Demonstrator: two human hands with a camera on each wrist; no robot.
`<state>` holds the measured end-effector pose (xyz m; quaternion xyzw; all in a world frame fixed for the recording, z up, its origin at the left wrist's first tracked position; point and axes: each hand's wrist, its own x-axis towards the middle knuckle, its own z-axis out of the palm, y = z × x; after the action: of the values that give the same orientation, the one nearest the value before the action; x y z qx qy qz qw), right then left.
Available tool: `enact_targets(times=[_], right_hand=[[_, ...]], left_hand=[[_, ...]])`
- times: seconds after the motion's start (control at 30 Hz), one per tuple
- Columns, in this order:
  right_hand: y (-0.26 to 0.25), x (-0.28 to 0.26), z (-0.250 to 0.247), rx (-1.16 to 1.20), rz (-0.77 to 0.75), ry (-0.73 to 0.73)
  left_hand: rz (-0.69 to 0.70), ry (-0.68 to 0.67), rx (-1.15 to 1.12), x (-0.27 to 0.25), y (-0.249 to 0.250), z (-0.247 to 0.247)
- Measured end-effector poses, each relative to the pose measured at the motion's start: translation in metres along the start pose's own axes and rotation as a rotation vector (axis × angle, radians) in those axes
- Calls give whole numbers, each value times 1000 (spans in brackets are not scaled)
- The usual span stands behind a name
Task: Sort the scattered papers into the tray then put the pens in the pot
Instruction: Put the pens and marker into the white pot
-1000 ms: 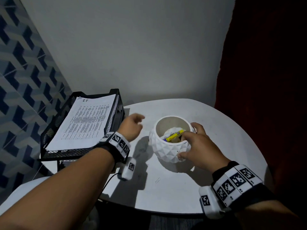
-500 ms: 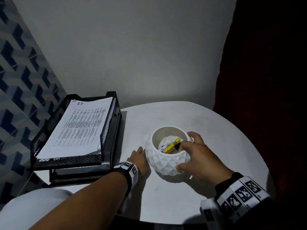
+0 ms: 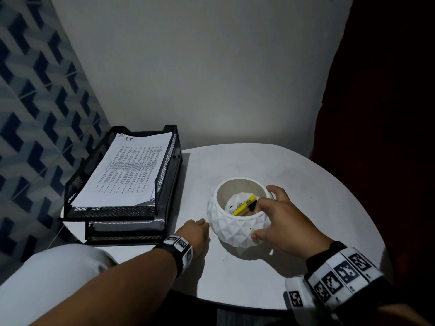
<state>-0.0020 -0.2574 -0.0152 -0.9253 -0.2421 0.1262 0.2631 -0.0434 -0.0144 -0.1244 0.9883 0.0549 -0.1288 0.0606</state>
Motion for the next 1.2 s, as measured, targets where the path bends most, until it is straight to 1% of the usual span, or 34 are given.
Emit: enact_targets(times=[0.03,0.1,0.13,0.17,0.27,0.33,0.5,0.7,0.8,0.83,0.9,0.97,1.07,1.13,1.2], right_hand=[[-1,-1,-1,2,0,-1],[-4,-3,-2,1,-1,-2],[-5,-5,-3,0,-5,-1],[-6,-7,-4,0,-7,-2],[-8,-13,-5,5,-14,-9],[-7,-15,-6,5,-17,-10],[-4,-15,-9,-24,-7,-2],[0,-7,-7,-23,10,-13],[1,-5,-6,-29,17,-19],[2,-4,-6,-32,20,-21],[4,-4,-7,-37,29,-21],[5,-3,-9,-45,36,-16],[4,-4,-11,-64,41,-15],[1,-4,-11,-74,36,-14],[-3,-5,-11,-75,26,-7]], left_hand=[[-16,-46,-23,1,-5,10],[-61,-121,-93,-2,-13,14],[-97,-137,-133,0,-18,18],[-102,-141,-150,-2,-19,18],[-121,-43,-146,-5,-17,23],[-114,-9,-129,-3,-16,24],[-196,17,-241,2,-13,21],[-357,47,-494,11,-18,17],[-424,84,-690,15,-22,1],[-442,107,-754,19,-23,-9],[-453,203,-888,27,-24,-34],[-408,324,-1028,31,-20,-65],[-247,424,-1192,25,-1,-112],[-103,433,-1144,13,17,-138],[48,358,-942,-3,36,-151]])
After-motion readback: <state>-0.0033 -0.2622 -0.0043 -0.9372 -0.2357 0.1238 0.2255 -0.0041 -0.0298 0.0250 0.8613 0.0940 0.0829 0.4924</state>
